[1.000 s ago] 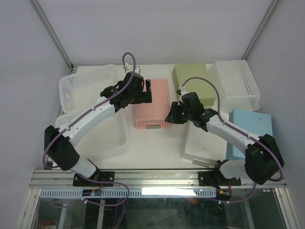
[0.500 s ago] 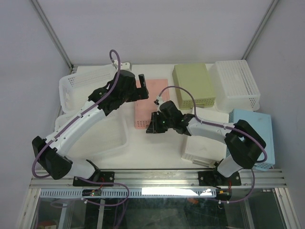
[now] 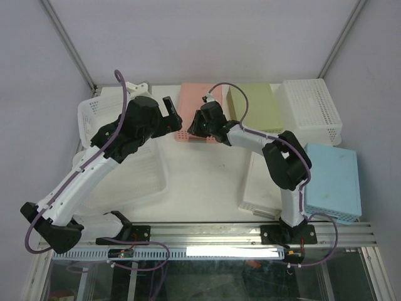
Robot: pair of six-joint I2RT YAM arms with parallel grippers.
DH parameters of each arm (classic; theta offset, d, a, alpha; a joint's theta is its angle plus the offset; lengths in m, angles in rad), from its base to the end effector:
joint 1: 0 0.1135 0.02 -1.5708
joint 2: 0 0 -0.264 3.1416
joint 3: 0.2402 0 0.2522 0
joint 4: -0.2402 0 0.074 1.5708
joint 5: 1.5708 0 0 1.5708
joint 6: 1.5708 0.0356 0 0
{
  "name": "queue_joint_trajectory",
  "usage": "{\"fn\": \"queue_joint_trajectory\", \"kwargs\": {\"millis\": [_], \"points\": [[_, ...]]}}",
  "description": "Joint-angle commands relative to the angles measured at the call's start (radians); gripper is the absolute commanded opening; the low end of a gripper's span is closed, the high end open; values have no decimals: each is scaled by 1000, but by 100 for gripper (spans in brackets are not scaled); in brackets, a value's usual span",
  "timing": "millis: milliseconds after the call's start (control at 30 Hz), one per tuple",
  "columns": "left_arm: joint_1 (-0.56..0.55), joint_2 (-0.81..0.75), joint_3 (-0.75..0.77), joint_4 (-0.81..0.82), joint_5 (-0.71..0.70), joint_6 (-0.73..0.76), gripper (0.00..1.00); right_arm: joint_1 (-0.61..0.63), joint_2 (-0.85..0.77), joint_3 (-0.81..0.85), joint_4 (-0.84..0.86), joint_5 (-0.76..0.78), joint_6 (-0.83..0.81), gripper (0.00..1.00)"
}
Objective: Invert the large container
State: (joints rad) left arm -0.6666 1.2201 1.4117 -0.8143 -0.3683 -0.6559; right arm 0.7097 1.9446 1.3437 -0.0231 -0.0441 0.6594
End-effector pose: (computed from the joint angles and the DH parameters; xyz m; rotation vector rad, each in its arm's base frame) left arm 0.2008 -0.1417 0.4044 -0.1947 2.1597 -0.3628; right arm 0.3337 0.2887 0.2062 -0.0844 2.3138 0.7895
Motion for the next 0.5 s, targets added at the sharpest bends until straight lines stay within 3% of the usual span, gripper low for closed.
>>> {"fn": "queue_joint_trajectory", "kwargs": {"millis": [0, 233, 467], "points": [[19, -56, -24, -56, -60, -44, 99, -26, 64, 130, -16, 100, -42, 27], [24, -91, -101, -110, -69, -99, 99, -81, 123, 269, -141, 92, -75, 31], [31, -67, -238, -148, -125, -142, 99, -88, -88, 146, -169, -16, -155, 58]]}}
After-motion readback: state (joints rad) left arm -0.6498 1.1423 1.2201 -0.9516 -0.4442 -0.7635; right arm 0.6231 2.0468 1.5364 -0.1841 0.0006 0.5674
